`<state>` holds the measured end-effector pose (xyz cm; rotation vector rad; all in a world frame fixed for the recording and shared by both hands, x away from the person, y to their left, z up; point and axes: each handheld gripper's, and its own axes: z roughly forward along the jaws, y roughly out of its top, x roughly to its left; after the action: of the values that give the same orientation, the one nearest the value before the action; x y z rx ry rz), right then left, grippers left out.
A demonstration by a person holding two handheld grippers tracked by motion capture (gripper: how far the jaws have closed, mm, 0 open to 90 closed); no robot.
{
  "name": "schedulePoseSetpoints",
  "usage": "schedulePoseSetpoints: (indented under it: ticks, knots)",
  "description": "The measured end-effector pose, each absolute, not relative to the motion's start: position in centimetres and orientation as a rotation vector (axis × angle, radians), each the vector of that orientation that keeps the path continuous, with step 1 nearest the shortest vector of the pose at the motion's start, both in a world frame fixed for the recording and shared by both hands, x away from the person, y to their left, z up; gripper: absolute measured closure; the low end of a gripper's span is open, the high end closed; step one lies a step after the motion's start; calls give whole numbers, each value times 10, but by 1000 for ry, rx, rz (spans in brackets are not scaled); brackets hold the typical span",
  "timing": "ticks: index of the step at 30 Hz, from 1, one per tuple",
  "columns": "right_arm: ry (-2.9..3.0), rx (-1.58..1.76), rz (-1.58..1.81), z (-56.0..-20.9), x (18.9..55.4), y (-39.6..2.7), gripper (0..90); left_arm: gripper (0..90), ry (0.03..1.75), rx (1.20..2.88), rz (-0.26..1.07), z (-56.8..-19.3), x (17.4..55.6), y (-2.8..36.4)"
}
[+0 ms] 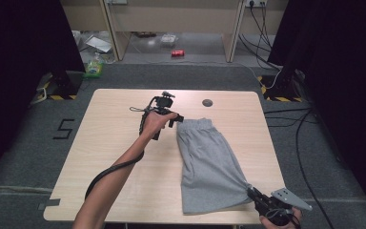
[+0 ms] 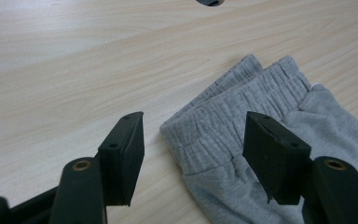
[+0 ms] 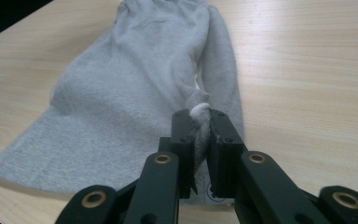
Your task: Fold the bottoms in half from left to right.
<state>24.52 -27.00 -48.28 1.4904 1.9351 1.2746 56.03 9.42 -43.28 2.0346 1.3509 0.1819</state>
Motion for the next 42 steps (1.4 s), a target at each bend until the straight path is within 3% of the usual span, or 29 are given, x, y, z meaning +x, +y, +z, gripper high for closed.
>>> schedulePoseSetpoints:
  ticks: [16,24,42]
  knots:
    - [1961,1497,1178,-487,243,-273,815,364,1359,2042,141,-449,555,99]
    - [1894,1506,1188,-478,248,-276,620,363,1366,2033,145,-447,555,105]
    - [2084,1414,1115,-469,353,-232,591,350,1354,2045,128,-456,551,106]
